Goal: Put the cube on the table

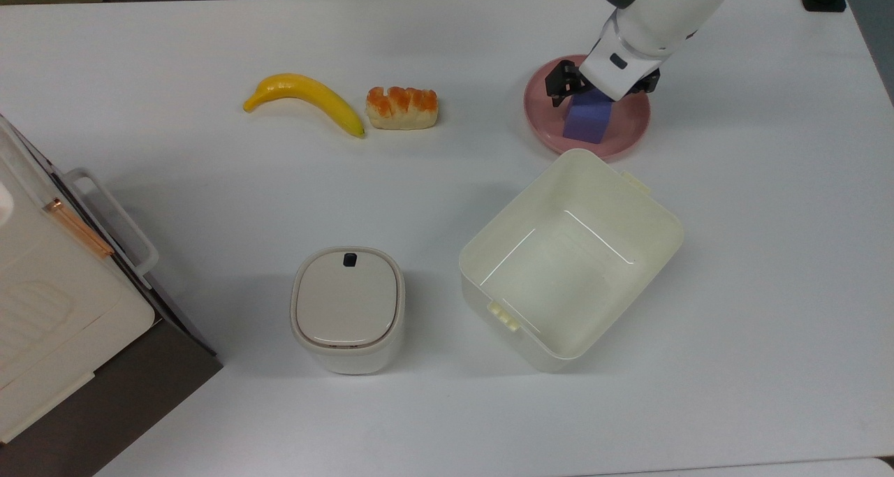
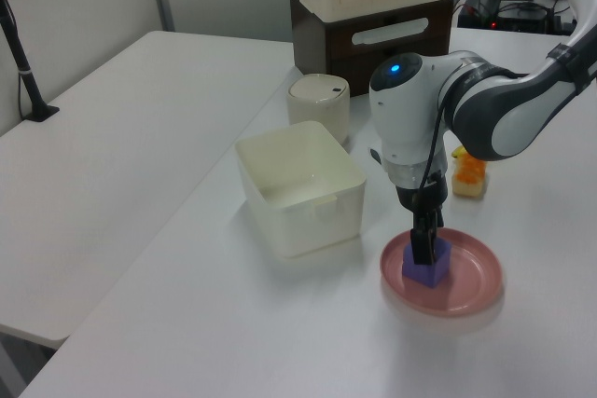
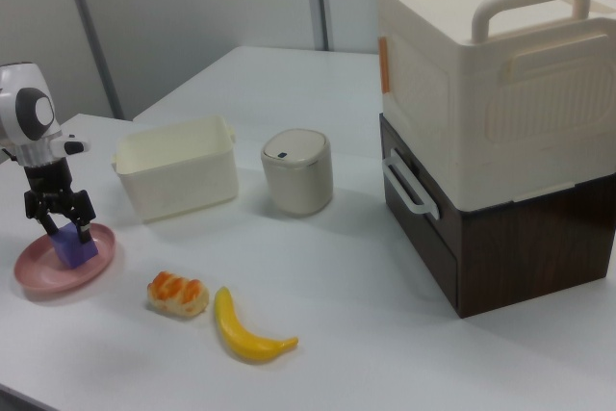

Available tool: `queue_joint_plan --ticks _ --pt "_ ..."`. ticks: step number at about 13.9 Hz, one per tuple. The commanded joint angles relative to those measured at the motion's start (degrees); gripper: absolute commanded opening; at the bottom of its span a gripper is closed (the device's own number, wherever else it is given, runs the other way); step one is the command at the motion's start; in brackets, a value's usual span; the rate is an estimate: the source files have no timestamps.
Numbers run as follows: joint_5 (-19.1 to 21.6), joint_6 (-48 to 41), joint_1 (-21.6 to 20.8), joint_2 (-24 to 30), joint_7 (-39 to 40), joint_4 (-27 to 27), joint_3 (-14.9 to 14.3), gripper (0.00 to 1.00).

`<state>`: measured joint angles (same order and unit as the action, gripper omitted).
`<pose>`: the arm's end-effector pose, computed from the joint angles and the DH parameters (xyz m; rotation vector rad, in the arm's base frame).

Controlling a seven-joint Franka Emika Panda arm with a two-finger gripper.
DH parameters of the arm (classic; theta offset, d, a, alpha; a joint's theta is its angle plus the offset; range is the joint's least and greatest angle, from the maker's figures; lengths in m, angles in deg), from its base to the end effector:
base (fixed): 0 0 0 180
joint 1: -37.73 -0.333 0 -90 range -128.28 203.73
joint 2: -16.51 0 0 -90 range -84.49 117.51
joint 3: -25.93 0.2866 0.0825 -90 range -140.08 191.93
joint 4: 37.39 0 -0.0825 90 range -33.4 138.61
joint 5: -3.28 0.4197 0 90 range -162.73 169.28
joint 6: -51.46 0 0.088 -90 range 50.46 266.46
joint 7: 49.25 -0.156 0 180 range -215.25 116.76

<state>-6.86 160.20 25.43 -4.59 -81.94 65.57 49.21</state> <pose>0.5190 0.3416 0.2468 2.9805 0.1786 -0.2764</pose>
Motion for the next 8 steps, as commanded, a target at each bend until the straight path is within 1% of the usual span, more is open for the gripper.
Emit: queue_joint_plan --ticks 1,2,3,5,8 --pt "-1.5 1.2 -0.5 -0.3 -2.0 0.9 0.0 0.81" --pt "-1.5 1.2 -0.5 -0.3 -2.0 1.1 0.0 0.65" --pt "-1.5 1.3 -0.5 -0.3 -2.0 1.1 0.0 0.37" --pt "-1.4 1.3 -0.5 -0.3 -2.8 0.9 0.0 0.0" --pt "-1.4 2.1 -0.5 -0.1 -4.7 0.8 0.0 0.0"
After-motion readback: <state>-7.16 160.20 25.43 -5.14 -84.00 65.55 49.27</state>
